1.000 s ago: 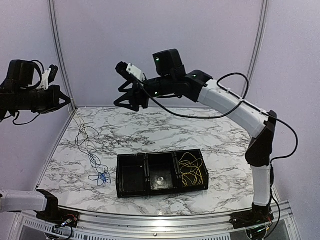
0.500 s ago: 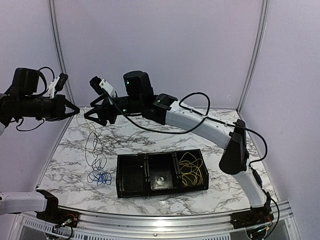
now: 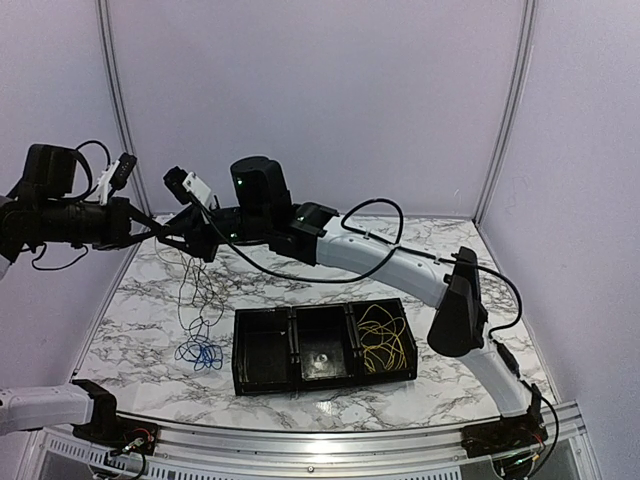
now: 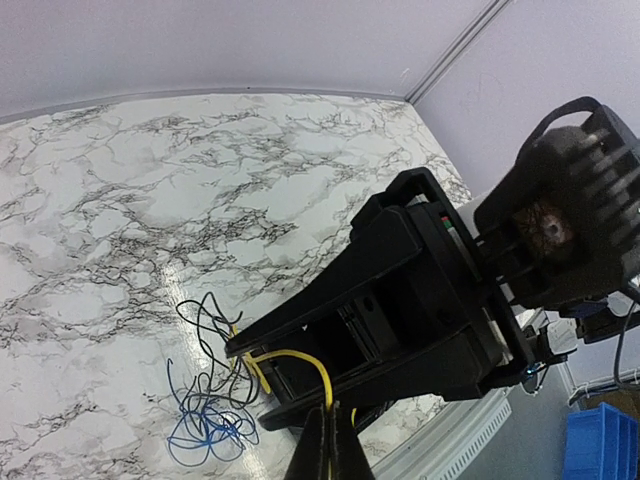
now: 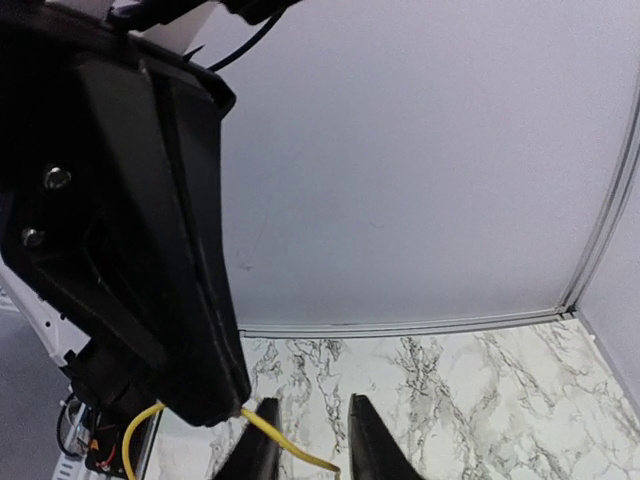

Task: Untangle the cables

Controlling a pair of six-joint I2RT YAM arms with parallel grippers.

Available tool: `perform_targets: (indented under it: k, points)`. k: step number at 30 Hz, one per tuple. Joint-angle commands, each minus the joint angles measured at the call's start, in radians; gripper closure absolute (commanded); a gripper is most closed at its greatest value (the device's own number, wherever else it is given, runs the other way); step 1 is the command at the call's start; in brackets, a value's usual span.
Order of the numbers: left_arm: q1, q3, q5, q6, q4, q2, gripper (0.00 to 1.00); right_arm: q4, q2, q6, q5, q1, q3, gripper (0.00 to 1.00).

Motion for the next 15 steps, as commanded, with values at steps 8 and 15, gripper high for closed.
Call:
perform_targets:
  k: [8,15]
  points:
    - [-0.004,-0.134,-0.231,-0.078,0.104,-0.124,0.59,0.050,0.007,0.005,0.080,0.011,0.055,1.00]
    - [-0.005,-0.440,-0.277,-0.194,0.255,-0.286,0.43,0.064,-0.027,0.010,0.093,0.010,0.049,1.00]
